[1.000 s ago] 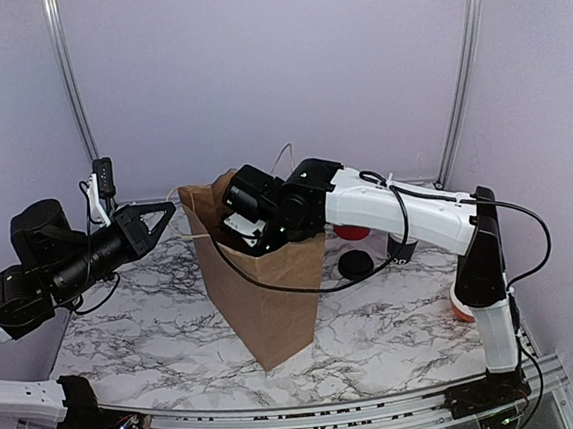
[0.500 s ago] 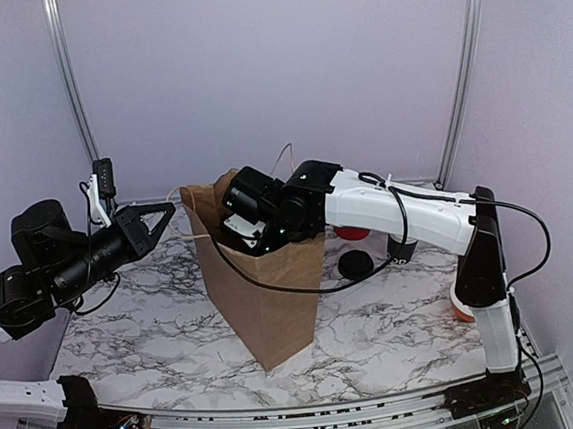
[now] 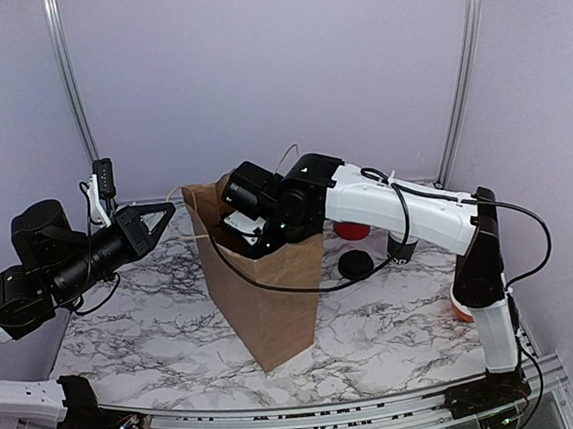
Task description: Pack the takeout coffee
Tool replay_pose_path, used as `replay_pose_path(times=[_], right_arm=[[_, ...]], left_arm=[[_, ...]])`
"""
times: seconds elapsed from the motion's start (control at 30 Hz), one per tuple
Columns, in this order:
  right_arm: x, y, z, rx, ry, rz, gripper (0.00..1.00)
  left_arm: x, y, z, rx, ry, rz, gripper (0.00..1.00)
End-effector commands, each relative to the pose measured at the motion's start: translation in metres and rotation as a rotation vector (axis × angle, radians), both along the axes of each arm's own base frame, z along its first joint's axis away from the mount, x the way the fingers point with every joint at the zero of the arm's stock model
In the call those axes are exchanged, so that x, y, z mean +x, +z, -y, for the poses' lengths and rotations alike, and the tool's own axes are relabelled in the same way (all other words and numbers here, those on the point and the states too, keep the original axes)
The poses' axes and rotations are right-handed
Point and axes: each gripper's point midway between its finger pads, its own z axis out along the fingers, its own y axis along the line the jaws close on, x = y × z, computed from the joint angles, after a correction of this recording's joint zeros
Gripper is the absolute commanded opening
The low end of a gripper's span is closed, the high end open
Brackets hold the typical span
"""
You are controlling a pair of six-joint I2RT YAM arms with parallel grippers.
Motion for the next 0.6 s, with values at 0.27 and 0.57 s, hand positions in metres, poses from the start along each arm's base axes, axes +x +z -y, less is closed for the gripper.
replay_pose_path(times=[0.27,0.57], right_arm=[[-0.002,0.028,0.003,0.001,-0.009,0.032,0.96],[0.001,0.044,0.004,0.031,-0.017,0.065,0.98]], left_arm=[[0.001,0.007,-0.001,-0.016,0.01,0.024,0.0],[0.001,0.007,0.001,-0.018,0.007,0.02,0.0]])
